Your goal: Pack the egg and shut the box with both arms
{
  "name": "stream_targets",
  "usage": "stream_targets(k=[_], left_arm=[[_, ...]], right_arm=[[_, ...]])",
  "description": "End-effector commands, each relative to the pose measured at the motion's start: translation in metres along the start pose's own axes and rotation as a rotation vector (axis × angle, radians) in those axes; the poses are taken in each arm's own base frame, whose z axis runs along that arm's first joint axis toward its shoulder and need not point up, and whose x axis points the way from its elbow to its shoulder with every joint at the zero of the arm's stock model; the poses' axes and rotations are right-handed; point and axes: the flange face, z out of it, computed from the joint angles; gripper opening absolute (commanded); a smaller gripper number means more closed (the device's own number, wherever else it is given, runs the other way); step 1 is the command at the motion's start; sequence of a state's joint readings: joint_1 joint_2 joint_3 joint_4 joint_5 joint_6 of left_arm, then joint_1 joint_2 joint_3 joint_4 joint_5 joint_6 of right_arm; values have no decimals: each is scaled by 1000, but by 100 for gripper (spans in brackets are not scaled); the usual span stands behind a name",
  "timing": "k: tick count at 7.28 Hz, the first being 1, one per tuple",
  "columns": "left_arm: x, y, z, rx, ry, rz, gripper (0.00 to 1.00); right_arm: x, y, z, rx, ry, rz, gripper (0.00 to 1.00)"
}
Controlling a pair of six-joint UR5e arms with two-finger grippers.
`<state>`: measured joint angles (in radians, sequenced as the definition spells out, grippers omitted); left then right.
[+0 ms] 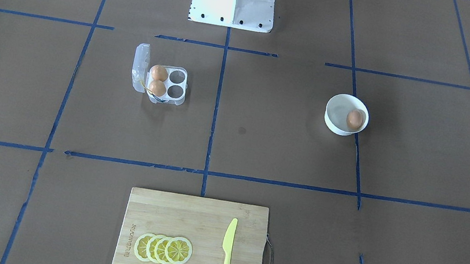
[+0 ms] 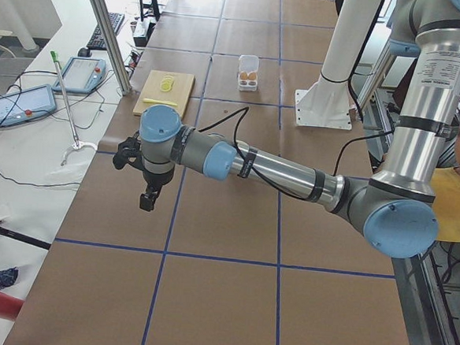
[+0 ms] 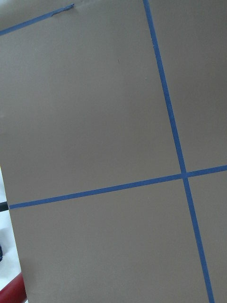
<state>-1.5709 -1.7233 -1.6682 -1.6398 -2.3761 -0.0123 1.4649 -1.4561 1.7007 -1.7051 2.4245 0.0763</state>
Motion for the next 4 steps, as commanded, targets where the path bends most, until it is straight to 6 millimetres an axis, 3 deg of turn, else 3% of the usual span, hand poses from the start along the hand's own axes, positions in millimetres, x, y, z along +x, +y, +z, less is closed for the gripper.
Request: stream_targets(k=[1, 4], left_arm=[[11, -4, 1, -1, 3, 20, 100], [5, 4, 10, -20, 6, 7, 100]], right_arm=[[0, 0, 0, 1, 1, -2, 100], [5, 5, 4, -7, 1, 5, 100]])
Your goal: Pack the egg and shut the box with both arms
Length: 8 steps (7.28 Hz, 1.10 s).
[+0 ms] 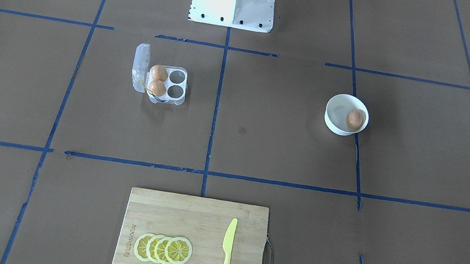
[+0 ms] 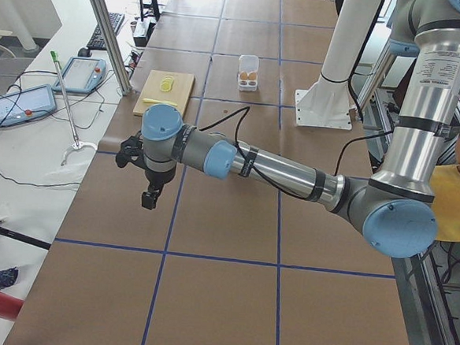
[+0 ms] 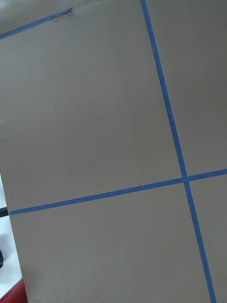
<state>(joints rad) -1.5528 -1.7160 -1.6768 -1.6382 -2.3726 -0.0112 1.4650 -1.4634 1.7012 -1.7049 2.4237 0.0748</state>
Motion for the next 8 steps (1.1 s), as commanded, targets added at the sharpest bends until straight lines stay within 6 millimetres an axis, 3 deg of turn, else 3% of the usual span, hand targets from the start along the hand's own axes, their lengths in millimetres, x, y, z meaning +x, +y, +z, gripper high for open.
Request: stream_targets(k=[1, 3, 6, 8], left_arm=[[0, 2, 1, -3, -2, 1, 100], [-3, 17, 24, -54, 5, -20, 100], [-14, 40, 42, -114, 2, -116, 100], [1, 47, 22, -81, 9, -101, 100]], right_arm=[[1, 3, 1, -2, 0, 2, 100], [9, 10, 6, -12, 1, 15, 100], [17, 17, 10, -21, 2, 29, 100], [20, 25, 13, -26, 1, 38, 100]])
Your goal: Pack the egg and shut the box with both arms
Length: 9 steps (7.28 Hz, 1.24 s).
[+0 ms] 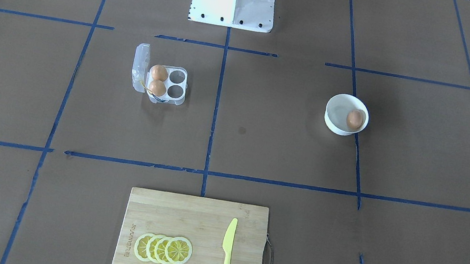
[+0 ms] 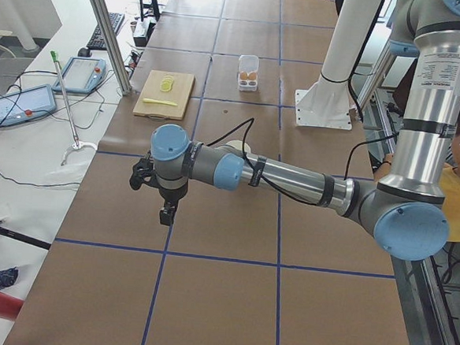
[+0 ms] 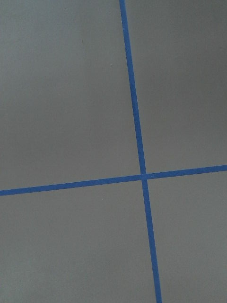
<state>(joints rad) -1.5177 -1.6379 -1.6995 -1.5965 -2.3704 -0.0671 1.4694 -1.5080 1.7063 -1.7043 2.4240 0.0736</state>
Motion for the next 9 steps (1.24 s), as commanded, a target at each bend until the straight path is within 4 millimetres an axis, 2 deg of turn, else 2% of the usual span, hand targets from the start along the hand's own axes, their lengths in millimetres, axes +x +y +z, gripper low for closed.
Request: stream_targets(k=[1, 3, 4, 5, 6, 7, 8, 9], left_arm=[[10, 11, -2, 1, 14, 8, 100], [93, 10, 6, -20, 92, 158, 100], [124, 12, 13, -34, 111, 218, 100], [178, 17, 19, -49, 132, 226, 100], [242, 23, 29, -66, 137, 152, 100], [295, 41, 45, -47, 59, 105, 100], [325, 56, 69, -48, 1, 29, 100], [347, 67, 88, -69, -13, -8, 100]], right_arm=[[-1, 8, 0, -1, -3, 0, 100], [-9, 6, -1, 1, -11, -10, 100], [-14, 6, 1, -2, -15, -13, 100], [-16, 5, -1, 1, -17, -15, 100], [-17, 5, -1, 0, -26, -16, 100], [-19, 5, -1, 0, -27, -21, 100], [-20, 5, -2, 2, -29, -23, 100], [-20, 5, -2, 1, -29, -22, 100]])
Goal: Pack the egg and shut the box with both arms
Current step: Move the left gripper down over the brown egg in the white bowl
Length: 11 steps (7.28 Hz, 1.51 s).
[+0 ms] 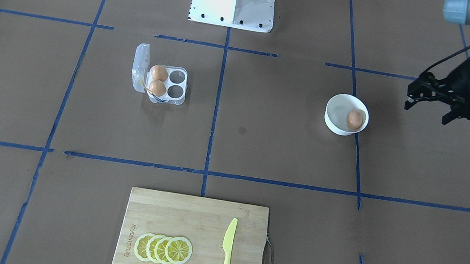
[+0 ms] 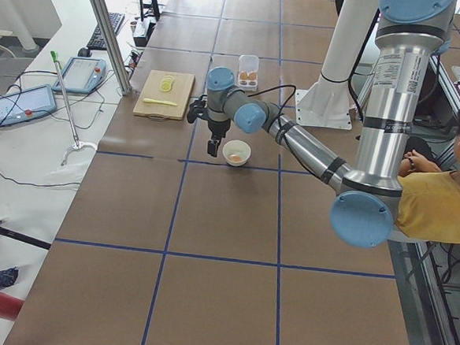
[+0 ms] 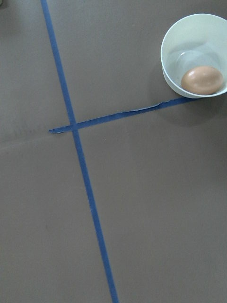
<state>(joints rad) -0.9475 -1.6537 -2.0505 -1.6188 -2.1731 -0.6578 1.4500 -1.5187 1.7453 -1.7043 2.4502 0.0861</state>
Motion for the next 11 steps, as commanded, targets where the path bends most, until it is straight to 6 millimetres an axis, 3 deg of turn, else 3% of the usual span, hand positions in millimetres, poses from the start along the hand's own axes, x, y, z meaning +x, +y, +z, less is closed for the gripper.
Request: stream_targets(k=[1, 2, 3, 4, 5, 7, 11], left_arm=[[95, 30, 64, -43, -104, -112, 100], [150, 19, 78, -36, -207, -145, 100], [158, 26, 89, -61, -241, -146, 100], [157, 27, 93, -67, -249, -150, 96], [157, 33, 121, -103, -284, -178, 85], [156, 35, 125, -108, -292, -178, 79], [151, 32, 127, -80, -318, -165, 77]], right_arm=[[0, 0, 0, -1, -4, 0, 100], [-1, 1, 1, -5, -24, 3, 100], [1, 2, 3, -10, -25, 9, 100], [4, 3, 6, -15, -25, 13, 100], [6, 4, 7, -17, -24, 17, 100], [8, 4, 9, -21, -24, 20, 100], [11, 4, 11, -25, -24, 25, 100]])
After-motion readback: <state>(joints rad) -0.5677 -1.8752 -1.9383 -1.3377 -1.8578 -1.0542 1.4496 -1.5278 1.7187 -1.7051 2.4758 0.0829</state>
